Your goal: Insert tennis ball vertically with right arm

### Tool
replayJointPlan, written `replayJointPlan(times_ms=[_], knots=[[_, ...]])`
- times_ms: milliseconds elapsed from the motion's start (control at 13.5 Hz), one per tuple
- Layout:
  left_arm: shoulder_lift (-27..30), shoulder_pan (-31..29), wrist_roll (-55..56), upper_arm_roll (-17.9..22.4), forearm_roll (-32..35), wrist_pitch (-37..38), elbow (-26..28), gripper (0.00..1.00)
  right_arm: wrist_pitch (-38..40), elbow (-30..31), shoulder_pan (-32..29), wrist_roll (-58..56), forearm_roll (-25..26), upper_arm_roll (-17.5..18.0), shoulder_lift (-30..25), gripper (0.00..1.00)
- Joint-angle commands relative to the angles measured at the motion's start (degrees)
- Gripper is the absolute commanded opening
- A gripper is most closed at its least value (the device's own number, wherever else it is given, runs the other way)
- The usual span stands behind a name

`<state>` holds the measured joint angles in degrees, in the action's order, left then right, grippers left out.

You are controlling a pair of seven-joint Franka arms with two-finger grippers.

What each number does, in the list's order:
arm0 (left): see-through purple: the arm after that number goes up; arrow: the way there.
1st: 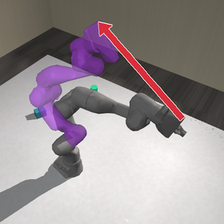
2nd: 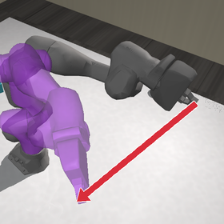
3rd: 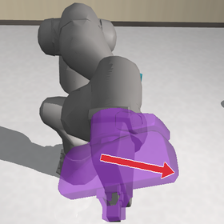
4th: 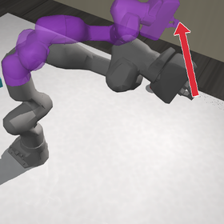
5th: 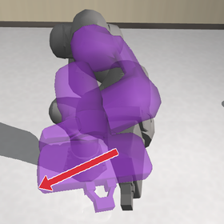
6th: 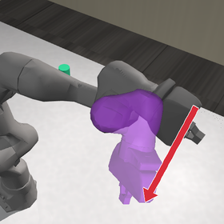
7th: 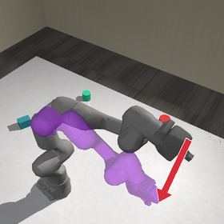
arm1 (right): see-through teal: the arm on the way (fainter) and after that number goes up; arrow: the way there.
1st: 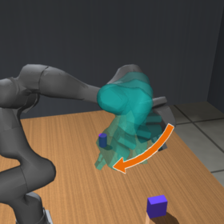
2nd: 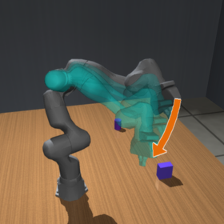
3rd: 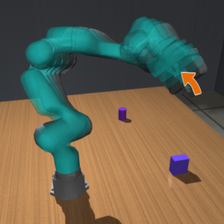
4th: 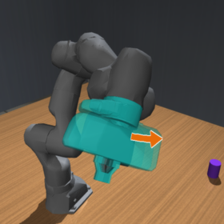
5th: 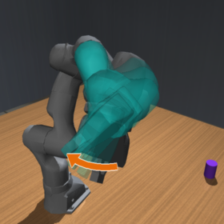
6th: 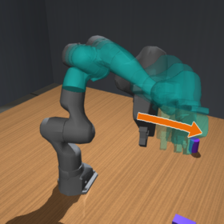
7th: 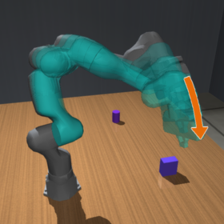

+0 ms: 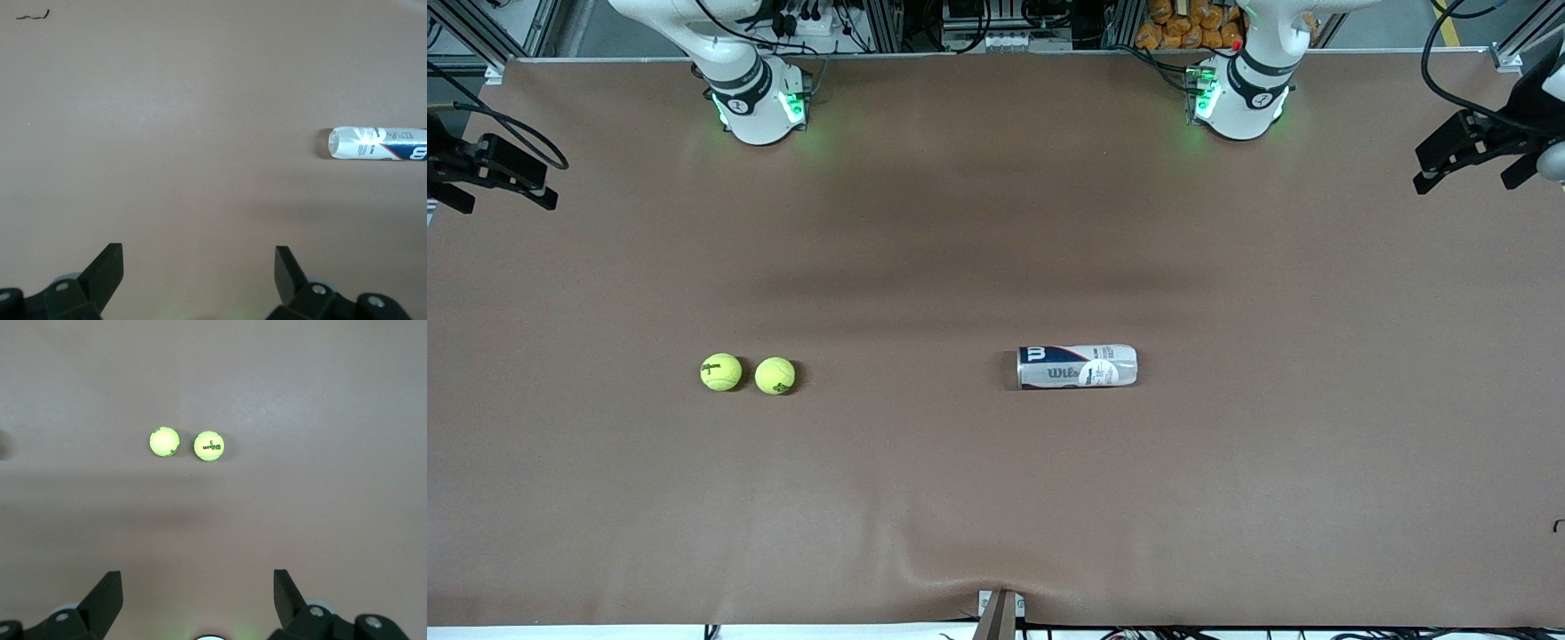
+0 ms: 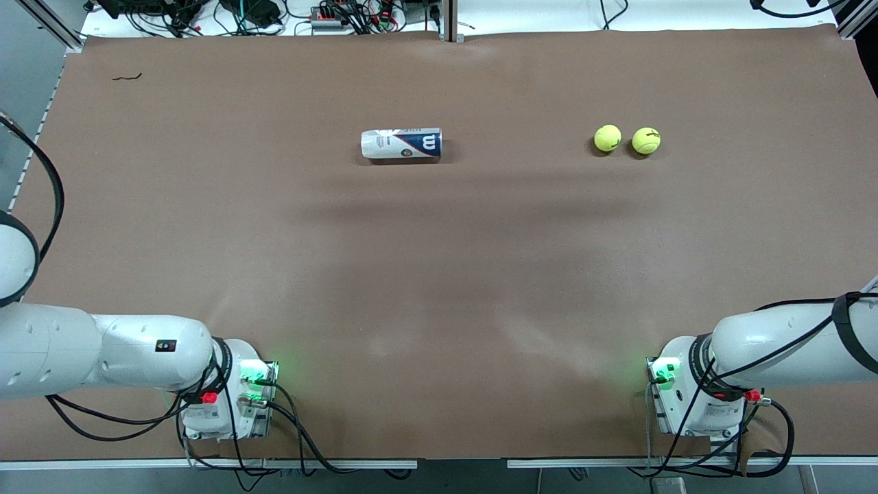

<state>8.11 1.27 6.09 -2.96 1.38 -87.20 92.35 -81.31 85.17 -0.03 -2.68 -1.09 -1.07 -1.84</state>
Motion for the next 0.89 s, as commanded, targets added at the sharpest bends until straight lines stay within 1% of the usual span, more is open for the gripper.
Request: replayJointPlan(times_ms=[0,371,520,816], knots=[[-0.73,-0.3,-0.03,-0.29,-0.24,2.72,-1.82,1.0,0.01,1.57,-0.76,-0.22,-0.75,0.46,-1.67,1.0],[-2.4,-0.39,-0.03,-0.2,-0.32,3.7,-4.1,1.0,0.01,1.57,-0.76,-0.31,-0.67,0.46,-1.58,1.0],[-2.66,-0.66,-1.17,-0.02,-0.68,3.79,-4.2,1.0,0.1,1.57,-0.85,-0.31,-0.67,0.46,-1.58,1.0],[-4.07,0.84,-2.4,-0.55,0.2,3.79,-4.02,1.0,0.54,1.57,-0.85,-0.48,-0.75,0.46,-1.5,1.0]])
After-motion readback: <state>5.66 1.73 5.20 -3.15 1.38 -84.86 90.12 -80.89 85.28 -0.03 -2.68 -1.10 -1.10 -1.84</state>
